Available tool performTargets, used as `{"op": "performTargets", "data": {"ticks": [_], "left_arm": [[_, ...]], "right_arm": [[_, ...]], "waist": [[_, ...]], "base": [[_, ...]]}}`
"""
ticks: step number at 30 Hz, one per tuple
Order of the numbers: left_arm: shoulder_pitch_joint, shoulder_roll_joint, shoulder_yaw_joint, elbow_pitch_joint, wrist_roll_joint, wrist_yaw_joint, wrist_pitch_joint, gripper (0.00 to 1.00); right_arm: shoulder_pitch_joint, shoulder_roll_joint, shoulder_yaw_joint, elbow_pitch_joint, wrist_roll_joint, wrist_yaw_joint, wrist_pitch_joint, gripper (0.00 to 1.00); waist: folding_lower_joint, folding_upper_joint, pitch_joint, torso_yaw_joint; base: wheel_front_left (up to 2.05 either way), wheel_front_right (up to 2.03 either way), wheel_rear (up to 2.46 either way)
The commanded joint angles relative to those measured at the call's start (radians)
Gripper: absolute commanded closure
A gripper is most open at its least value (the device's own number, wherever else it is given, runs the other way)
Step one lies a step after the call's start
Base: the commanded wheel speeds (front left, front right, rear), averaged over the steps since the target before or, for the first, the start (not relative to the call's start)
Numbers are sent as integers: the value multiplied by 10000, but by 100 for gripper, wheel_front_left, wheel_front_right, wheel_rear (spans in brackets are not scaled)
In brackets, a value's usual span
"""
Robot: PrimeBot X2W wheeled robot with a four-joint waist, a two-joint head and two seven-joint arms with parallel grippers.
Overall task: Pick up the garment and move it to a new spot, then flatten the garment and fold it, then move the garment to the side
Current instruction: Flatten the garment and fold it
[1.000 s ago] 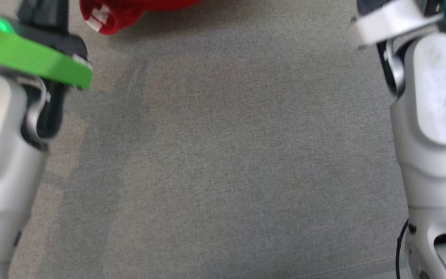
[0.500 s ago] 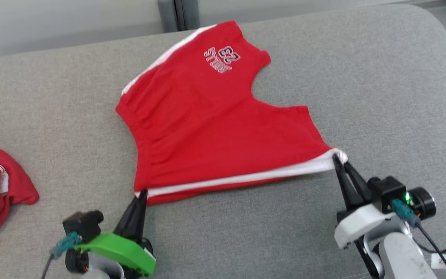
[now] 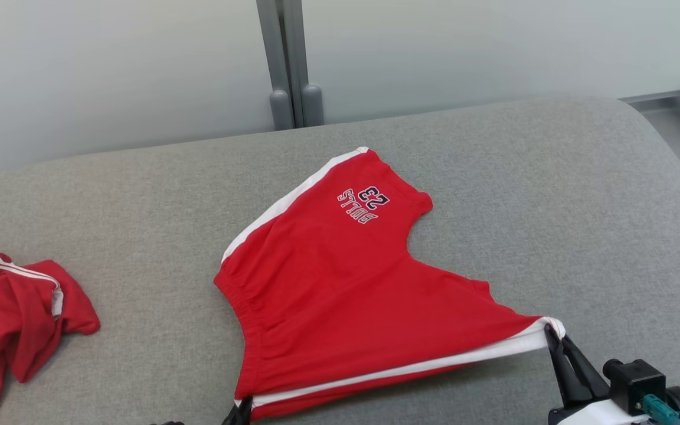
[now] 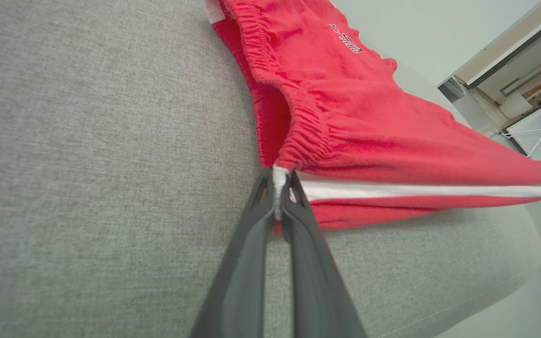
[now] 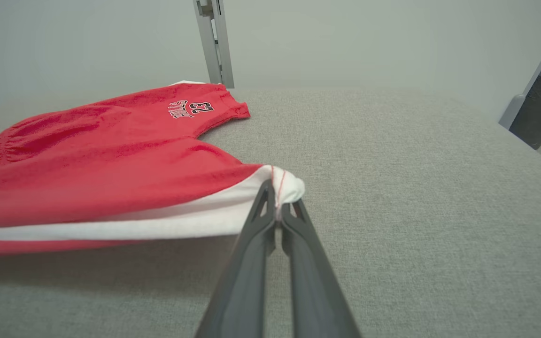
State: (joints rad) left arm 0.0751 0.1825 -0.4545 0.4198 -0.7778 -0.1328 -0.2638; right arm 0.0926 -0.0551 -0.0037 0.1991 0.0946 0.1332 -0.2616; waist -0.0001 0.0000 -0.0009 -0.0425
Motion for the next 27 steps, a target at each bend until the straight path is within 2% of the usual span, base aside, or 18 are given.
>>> {"op": "performTargets", "data": {"ticks": [1, 6, 11, 20, 27], "left_arm": [[171, 132, 178, -57, 86, 42, -8, 100], [-285, -58, 380, -330, -116, 45, -7, 100], [-1460, 50, -132, -594, -161, 37, -7, 100], [-3763, 150, -884, -893, -623, 36, -7, 100], [-4610, 194, -714, -1123, -850, 36, -5, 100]], "right_arm": [[22, -153, -230, -269, 158, -47, -50, 100], [-744, -242, 68, -328, 209, -46, -50, 100], [-2480, -277, 283, 147, -331, -35, -48, 100], [-6498, -111, 264, 2616, -1835, -34, -35, 100], [-8672, -22, 161, 4048, -2976, -34, -35, 100]], "waist": [[1, 0, -225, 248], [1, 0, 57, 508], [1, 0, 957, 911], [1, 0, 2637, 1625], [1, 0, 3524, 2050]], "base": [[0, 0, 0], [0, 0, 0], [0, 0, 0], [0, 0, 0], [0, 0, 0]]}}
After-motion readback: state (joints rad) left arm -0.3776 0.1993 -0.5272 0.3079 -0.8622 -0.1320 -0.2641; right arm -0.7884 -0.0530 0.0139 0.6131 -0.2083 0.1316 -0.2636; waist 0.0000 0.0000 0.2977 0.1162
